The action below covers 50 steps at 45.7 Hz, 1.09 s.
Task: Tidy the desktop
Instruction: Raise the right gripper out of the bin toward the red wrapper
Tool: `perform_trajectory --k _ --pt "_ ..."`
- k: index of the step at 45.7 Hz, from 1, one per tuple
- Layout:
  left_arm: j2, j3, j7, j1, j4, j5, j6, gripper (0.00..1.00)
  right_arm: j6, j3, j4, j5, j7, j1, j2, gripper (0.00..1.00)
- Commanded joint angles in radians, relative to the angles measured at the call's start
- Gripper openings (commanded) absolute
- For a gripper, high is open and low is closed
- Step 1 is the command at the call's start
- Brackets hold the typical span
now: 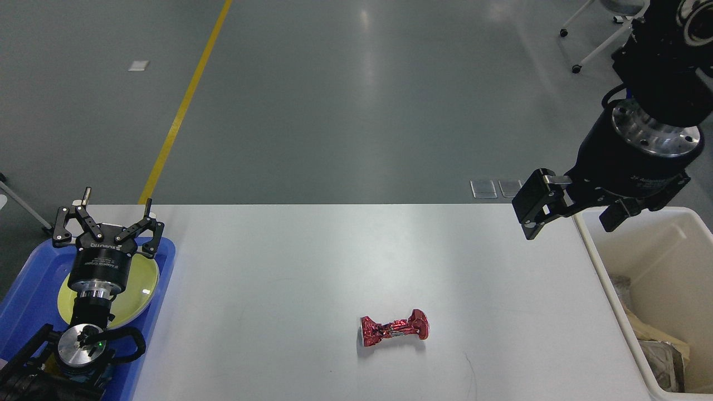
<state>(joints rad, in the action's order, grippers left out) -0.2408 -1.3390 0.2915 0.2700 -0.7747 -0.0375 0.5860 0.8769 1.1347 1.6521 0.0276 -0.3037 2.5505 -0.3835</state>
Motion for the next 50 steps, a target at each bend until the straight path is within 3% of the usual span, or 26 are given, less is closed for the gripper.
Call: perform_trajectory --k 1,13,19,26,34,42,50 --pt "0.000 0.001 0.000 0.000 0.000 -0.001 0.000 0.96 -0.022 0.005 0.002 -0.021 0.000 0.002 0.003 1.00" --pt "0.000 0.000 0.000 0.000 0.000 -0.001 0.000 0.96 -0.055 -0.006 -0.058 -0.158 -0.011 -0.078 0.014 1.00" --pt "0.000 0.000 0.000 0.000 0.000 0.001 0.000 0.96 -0.134 -0.024 -0.104 -0.368 -0.095 -0.214 0.051 1.00" --pt "0.000 0.000 0.000 0.000 0.000 0.001 0.000 0.96 -0.370 -0.047 -0.101 -0.775 -0.190 -0.308 0.075 1.00" --pt "0.000 0.000 0.000 0.000 0.000 -0.001 0.000 0.96 -0.551 -0.124 -0.130 -1.018 -0.187 -0.450 0.100 1.00" --pt "0.000 0.001 0.000 0.000 0.000 -0.001 0.000 0.96 -0.682 -0.328 -0.268 -1.025 -0.184 -0.716 0.181 1.00" --pt "0.000 0.000 0.000 0.000 0.000 -0.001 0.000 0.96 -0.768 -0.369 -0.356 -1.020 -0.180 -0.881 0.218 1.00"
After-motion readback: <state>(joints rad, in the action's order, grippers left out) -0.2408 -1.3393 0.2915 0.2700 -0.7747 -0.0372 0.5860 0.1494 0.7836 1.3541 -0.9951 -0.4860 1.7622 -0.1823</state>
